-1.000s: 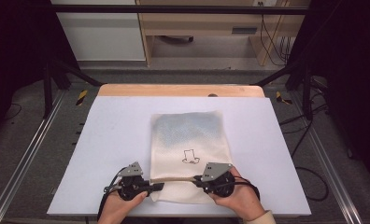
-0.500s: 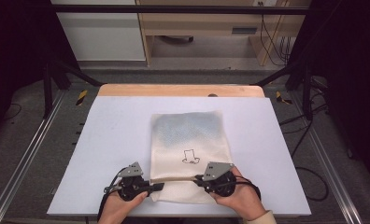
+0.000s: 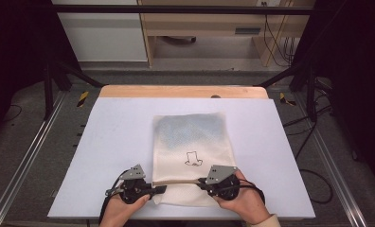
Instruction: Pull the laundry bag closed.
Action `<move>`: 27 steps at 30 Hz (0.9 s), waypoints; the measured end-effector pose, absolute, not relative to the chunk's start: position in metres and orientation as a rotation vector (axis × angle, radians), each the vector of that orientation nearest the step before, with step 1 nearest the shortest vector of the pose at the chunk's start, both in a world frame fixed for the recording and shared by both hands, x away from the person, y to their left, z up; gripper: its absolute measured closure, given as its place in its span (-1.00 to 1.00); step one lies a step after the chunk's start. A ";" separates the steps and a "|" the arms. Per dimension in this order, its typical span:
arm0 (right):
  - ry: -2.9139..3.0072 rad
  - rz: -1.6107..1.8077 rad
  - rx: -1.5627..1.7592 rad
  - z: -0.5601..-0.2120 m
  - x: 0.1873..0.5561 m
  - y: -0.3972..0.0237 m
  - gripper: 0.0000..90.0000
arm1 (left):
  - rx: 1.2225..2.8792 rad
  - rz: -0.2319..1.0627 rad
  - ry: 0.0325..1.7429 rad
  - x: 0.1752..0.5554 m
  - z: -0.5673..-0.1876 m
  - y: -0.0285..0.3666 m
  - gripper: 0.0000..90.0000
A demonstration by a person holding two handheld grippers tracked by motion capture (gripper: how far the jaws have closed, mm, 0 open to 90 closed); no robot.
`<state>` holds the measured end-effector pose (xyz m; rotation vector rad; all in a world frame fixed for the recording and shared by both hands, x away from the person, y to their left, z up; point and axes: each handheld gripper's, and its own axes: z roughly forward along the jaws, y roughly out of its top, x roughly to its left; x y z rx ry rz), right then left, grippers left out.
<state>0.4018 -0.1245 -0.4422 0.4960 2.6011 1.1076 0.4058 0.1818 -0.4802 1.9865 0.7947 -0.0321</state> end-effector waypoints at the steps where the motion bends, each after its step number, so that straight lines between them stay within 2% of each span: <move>1: 2.602 1.108 0.497 -0.442 0.402 -0.125 0.83 | 1.986 -0.032 0.795 0.406 -0.480 0.182 0.88; 27: 2.602 1.102 0.505 -0.443 0.402 -0.127 0.83 | 1.993 -0.026 0.789 0.405 -0.480 0.181 0.88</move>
